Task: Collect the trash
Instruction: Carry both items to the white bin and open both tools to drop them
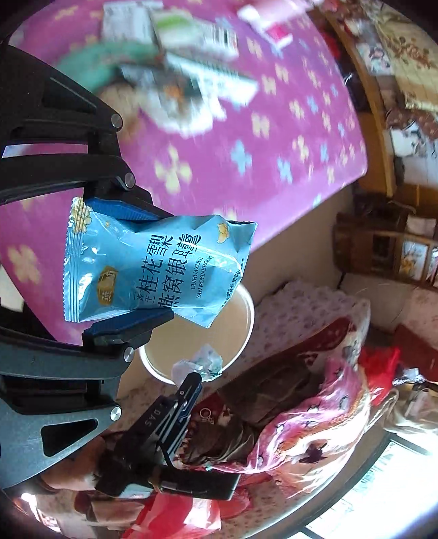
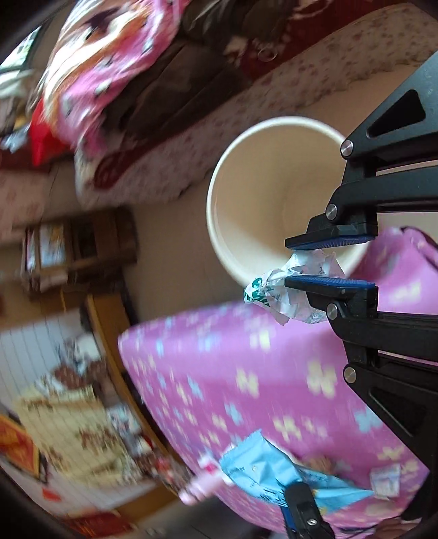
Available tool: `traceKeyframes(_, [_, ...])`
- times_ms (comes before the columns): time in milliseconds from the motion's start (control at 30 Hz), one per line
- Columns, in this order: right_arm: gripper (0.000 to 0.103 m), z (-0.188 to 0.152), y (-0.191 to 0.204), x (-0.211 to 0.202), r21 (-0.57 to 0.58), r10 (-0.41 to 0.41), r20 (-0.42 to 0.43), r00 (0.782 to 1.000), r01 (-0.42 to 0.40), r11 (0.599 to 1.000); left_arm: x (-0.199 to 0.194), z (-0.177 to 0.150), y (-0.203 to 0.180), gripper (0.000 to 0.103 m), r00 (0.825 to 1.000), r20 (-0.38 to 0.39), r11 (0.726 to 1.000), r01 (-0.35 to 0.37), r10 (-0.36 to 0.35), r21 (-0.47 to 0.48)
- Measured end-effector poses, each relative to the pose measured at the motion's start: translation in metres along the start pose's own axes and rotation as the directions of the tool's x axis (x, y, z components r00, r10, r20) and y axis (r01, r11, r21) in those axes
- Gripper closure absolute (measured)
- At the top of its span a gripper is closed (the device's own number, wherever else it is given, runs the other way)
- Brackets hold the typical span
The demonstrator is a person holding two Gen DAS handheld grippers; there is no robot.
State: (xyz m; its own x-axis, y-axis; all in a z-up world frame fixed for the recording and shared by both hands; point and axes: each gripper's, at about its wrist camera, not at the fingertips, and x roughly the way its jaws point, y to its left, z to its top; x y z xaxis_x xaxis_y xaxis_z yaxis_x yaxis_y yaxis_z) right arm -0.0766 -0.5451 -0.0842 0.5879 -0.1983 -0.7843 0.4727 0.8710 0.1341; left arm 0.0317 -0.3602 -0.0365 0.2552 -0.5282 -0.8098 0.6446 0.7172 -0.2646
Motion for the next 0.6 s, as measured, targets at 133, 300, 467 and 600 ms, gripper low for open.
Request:
traceKeyframes(133, [0.089, 0.004, -0.034, 0.018, 0.077, -0.037, -0.029, 0.999, 0.039, 0.996, 0.040, 0.011, -0.026, 0.050, 0.999, -0.026, 0.999, 0.038, -0.038, -0.034])
traceKeyframes(300, [0.045, 0.003, -0.060, 0.042, 0.166, -0.032, -0.075, 0.997, 0.044, 0.985, 0.085, 0.021, -0.045, 0.035, 0.994, -0.038, 0.992, 0.098, -0.101, -0.076])
traceKeyframes(467, [0.043, -0.006, -0.066, 0.040, 0.187, -0.029, -0.061, 0.998, 0.040, 0.981, 0.102, 0.021, -0.051, 0.032, 0.994, -0.037, 0.992, 0.102, -0.105, -0.075])
traceKeyframes(600, [0.043, -0.011, -0.065, 0.036, 0.169, -0.024, -0.056, 0.998, 0.033, 0.985, 0.093, 0.013, -0.046, 0.032, 0.999, -0.027, 0.998, 0.037, -0.039, -0.043])
